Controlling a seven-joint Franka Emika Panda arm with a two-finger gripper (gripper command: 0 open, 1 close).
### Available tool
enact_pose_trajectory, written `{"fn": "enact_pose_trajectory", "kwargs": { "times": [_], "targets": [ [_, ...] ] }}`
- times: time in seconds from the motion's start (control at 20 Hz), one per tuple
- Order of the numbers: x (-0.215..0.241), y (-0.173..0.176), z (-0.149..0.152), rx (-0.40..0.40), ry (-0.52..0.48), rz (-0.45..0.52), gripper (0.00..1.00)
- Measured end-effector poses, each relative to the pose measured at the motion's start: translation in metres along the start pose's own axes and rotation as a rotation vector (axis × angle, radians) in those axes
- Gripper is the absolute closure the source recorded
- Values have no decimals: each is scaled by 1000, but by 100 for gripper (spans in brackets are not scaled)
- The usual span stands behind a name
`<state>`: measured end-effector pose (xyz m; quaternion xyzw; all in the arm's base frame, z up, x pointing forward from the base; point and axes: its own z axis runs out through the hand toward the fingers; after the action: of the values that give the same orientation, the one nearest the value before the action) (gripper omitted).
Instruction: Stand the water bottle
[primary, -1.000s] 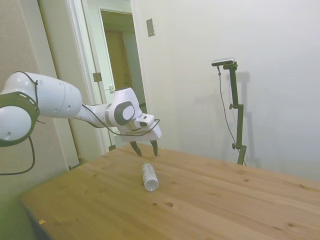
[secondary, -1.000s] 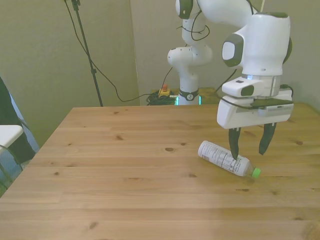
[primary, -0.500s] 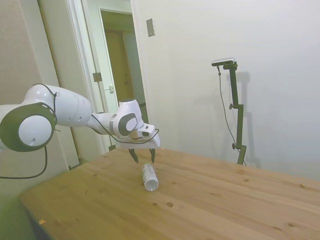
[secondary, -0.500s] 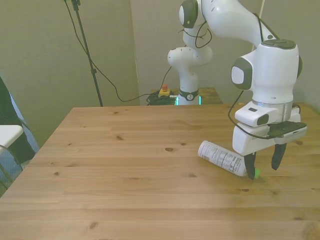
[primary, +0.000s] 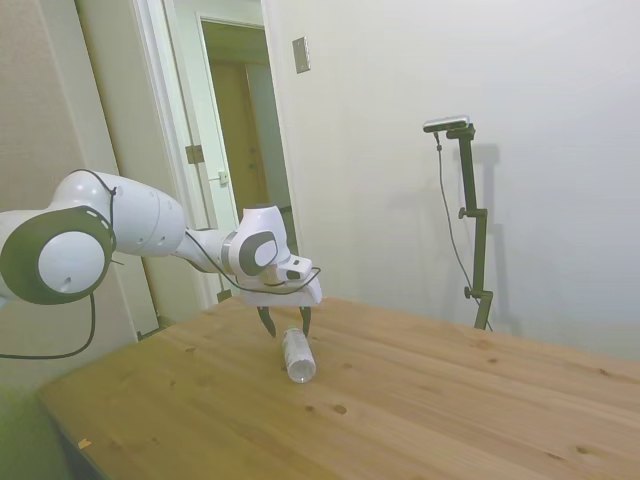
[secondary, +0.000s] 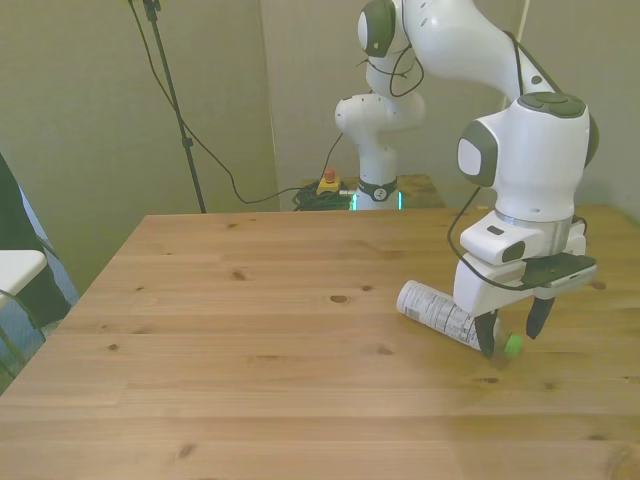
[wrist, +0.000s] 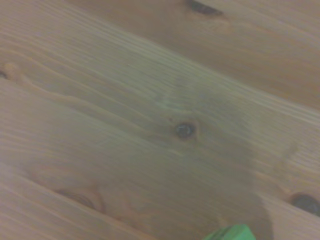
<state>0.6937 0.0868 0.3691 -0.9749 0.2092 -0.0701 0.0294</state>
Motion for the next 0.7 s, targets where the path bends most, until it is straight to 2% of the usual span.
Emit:
{"fn": "enact_pose_trajectory", "kwargs": {
  "times": [0.7],
  "targets": [
    [2, 12, 1, -39, -36, 15, 100]
  ]
}}
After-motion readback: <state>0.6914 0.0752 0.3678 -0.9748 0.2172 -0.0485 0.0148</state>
